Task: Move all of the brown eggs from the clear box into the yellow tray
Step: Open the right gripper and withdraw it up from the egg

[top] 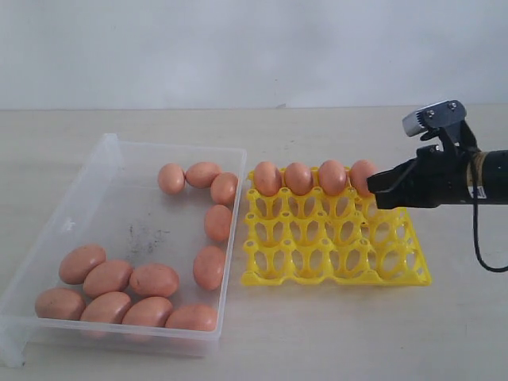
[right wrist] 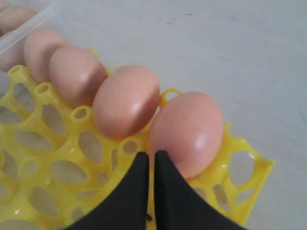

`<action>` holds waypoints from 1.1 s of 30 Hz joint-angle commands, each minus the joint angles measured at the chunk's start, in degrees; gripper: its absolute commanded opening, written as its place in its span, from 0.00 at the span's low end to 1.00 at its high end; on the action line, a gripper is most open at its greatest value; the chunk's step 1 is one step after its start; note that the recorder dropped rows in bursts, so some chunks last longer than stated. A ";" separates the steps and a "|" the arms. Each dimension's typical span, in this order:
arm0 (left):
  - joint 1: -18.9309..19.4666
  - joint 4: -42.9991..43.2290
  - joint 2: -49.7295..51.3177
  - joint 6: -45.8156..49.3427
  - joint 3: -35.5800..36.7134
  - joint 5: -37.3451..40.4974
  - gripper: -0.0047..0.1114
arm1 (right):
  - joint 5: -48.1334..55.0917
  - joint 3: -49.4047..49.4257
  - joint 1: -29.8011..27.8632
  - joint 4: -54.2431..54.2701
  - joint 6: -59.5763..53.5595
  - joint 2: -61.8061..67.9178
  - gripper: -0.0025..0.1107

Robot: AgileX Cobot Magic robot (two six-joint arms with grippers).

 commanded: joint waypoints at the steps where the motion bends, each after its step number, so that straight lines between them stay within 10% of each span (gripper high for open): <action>1: -0.24 -0.28 -0.16 0.33 -0.15 0.00 0.07 | 6.13 -0.14 3.20 2.31 -2.85 -0.67 0.02; 33: -0.24 -0.28 -0.16 0.33 -0.15 0.00 0.07 | 14.23 -0.55 4.33 3.07 -0.64 -5.48 0.02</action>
